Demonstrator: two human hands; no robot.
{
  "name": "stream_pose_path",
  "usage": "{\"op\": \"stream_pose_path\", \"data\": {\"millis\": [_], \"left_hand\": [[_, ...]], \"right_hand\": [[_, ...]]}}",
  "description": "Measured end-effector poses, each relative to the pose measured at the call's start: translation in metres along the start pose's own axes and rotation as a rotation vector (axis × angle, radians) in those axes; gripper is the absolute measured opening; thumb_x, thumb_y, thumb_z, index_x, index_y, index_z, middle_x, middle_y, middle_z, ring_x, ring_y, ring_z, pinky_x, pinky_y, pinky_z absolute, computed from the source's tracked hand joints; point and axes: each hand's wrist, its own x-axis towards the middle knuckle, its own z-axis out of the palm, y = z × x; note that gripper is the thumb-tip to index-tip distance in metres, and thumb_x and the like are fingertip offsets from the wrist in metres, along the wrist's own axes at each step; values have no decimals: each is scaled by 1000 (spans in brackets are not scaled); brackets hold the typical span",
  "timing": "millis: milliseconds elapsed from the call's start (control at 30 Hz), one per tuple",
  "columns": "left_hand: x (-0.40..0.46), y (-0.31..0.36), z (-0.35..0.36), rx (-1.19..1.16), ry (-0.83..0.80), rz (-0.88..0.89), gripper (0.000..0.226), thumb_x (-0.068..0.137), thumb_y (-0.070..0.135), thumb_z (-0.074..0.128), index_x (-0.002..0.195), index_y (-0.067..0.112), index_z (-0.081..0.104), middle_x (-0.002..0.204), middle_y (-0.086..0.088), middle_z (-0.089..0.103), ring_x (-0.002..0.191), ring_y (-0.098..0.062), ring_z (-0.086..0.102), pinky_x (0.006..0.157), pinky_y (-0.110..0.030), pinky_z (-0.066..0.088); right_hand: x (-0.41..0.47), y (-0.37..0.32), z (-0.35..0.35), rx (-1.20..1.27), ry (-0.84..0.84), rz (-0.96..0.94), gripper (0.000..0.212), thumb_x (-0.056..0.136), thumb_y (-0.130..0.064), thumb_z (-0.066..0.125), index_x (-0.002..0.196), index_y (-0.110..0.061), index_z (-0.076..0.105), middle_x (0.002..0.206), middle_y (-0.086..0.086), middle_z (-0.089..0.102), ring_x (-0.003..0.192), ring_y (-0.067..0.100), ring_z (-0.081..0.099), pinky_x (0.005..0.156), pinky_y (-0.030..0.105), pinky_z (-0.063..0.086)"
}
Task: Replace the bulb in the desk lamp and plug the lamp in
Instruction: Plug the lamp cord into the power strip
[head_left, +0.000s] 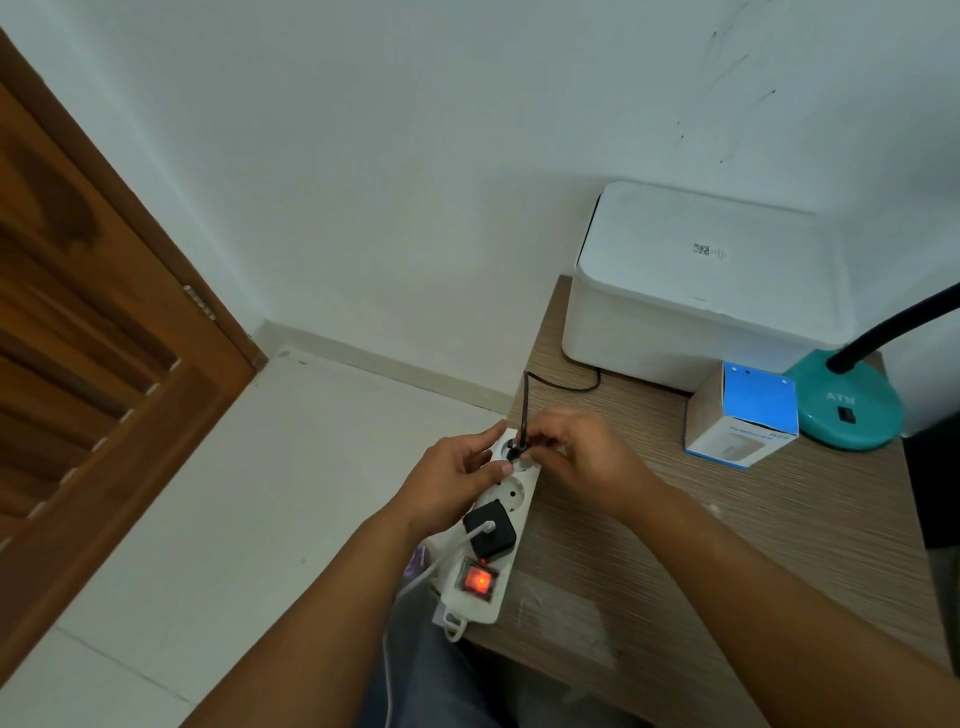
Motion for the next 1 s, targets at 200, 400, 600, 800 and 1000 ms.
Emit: {"op": "stream_pose_path", "data": {"millis": [200, 400, 600, 800, 1000], "left_hand": [[1, -1, 1, -7, -2, -8, 60, 97, 18, 69, 152, 24, 45, 143, 4, 58, 133, -3, 51, 86, -2, 45], [1, 0, -1, -5, -9, -15, 58, 97, 19, 68, 151, 25, 46, 135, 11, 62, 116, 10, 60, 85, -6, 48], [0, 3, -1, 19, -6, -19, 58, 98, 19, 68, 150, 26, 46, 136, 7, 64, 121, 0, 62, 89, -10, 50], [-3, 19, -5, 223, 0, -34, 58, 97, 27, 68, 150, 28, 46, 148, 2, 56, 137, -16, 52, 105, -24, 41], [-25, 58, -18, 353, 132, 38, 55, 100, 36, 62, 151, 22, 47, 150, -3, 53, 136, -16, 52, 105, -22, 35]], "right_hand": [[1, 4, 7, -20, -34, 15, 9, 89, -19, 67, 97, -17, 71, 89, -11, 63, 84, 3, 57, 74, 22, 46], [3, 9, 12, -79, -25, 76, 13, 90, -25, 66, 101, -19, 71, 99, -9, 53, 96, 10, 48, 81, 27, 43], [2, 10, 12, -61, -33, 137, 16, 90, -28, 67, 104, -23, 71, 100, -10, 50, 99, 10, 46, 81, 27, 38], [-11, 0, 9, 9, 31, 216, 33, 91, -27, 65, 124, -27, 61, 111, -13, 52, 101, 2, 48, 87, 24, 42], [-55, -2, -8, 13, 169, 259, 33, 91, -25, 64, 122, -35, 57, 104, -17, 51, 93, -5, 50, 81, 18, 45]]}}
